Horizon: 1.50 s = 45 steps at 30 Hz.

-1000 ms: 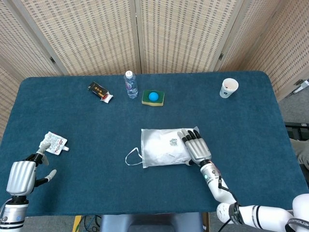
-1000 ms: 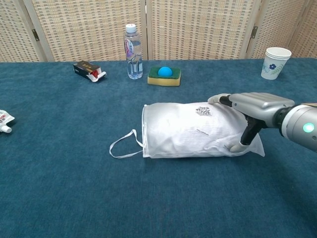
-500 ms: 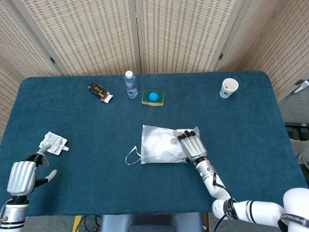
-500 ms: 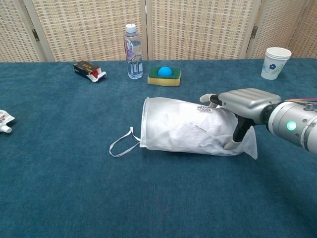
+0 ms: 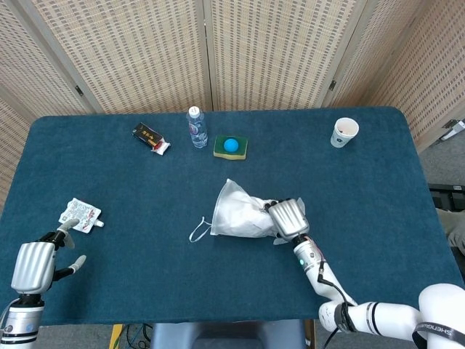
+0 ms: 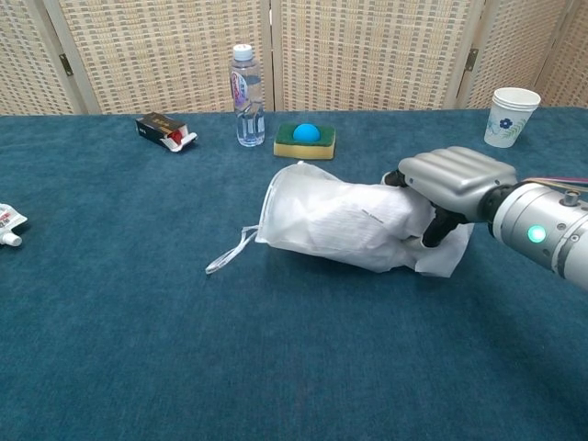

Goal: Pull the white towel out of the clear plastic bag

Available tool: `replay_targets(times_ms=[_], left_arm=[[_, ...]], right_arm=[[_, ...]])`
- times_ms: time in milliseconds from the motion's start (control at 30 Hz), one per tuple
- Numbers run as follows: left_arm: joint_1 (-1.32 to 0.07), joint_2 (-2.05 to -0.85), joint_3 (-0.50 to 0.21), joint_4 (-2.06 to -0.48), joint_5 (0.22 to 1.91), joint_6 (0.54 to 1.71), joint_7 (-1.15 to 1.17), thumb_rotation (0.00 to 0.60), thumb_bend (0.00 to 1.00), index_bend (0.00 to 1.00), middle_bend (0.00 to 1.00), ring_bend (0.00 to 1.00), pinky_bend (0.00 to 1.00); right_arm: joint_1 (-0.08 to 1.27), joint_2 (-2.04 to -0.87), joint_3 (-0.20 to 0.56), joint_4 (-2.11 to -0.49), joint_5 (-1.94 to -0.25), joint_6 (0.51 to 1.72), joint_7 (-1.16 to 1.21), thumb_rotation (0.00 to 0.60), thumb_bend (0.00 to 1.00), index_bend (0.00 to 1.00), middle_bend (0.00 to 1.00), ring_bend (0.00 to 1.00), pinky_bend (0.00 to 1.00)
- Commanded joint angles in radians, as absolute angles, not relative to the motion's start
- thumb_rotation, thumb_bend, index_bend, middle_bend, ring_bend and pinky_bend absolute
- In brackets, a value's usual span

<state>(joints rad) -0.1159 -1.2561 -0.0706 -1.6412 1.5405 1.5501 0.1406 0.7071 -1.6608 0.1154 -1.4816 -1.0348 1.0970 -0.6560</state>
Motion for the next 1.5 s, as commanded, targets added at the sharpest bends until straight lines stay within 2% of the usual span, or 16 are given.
replay_targets(times_ms=[33,267,500,633,767,967,1033,1233,1500], left_arm=[[-0.116,-1.256,-0.071,-1.641,1.543,1.553,0.140,0.600,0.20,0.25,0.56,0.50,0.73],[-0.123,-1.246,-0.083,-1.658,1.552,1.562,0.141,0.600,0.20,0.25,0.56,0.50,0.73],[-0.154,-1.212,-0.129,-1.736,1.539,1.551,0.128,0.600,0.20,0.25,0.56,0.51,0.73],[-0.194,-1.183,-0.170,-1.802,1.528,1.521,0.148,0.600,0.20,0.26,0.63,0.57,0.74],[-0.244,-1.162,-0.214,-1.854,1.526,1.489,0.187,0.600,0.20,0.27,0.70,0.62,0.80],[-0.324,-1.170,-0.275,-1.951,1.494,1.433,0.218,0.600,0.20,0.35,0.96,0.82,0.97],[-0.351,-1.187,-0.290,-1.973,1.483,1.418,0.237,0.600,0.18,0.38,0.99,0.87,0.99],[-0.405,-1.210,-0.296,-2.033,1.468,1.369,0.293,0.600,0.11,0.45,1.00,0.97,1.00],[-0.434,-1.211,-0.282,-2.105,1.451,1.339,0.320,0.600,0.08,0.44,1.00,1.00,1.00]], right_arm=[[0.696,-1.670,0.110,-1.461,-1.107,1.131,-0.605,0.600,0.62,0.63,0.72,0.63,0.61],[0.677,-1.647,0.109,-1.447,-1.272,1.225,-0.523,0.600,0.62,0.66,0.75,0.66,0.63],[0.665,-1.621,0.103,-1.407,-1.450,1.330,-0.430,0.600,0.63,0.67,0.75,0.66,0.63],[0.664,-1.626,0.093,-1.360,-1.555,1.392,-0.393,0.600,0.63,0.67,0.75,0.66,0.63],[0.668,-1.644,0.091,-1.320,-1.632,1.439,-0.369,0.600,0.63,0.67,0.75,0.66,0.63],[0.670,-1.681,0.097,-1.271,-1.701,1.493,-0.344,0.600,0.63,0.67,0.73,0.66,0.63],[0.668,-1.690,0.102,-1.261,-1.712,1.506,-0.334,0.600,0.62,0.67,0.73,0.66,0.63],[0.661,-1.718,0.126,-1.214,-1.739,1.564,-0.291,0.600,0.62,0.67,0.73,0.66,0.63],[0.665,-1.764,0.170,-1.150,-1.748,1.625,-0.224,0.600,0.62,0.67,0.73,0.66,0.63]])
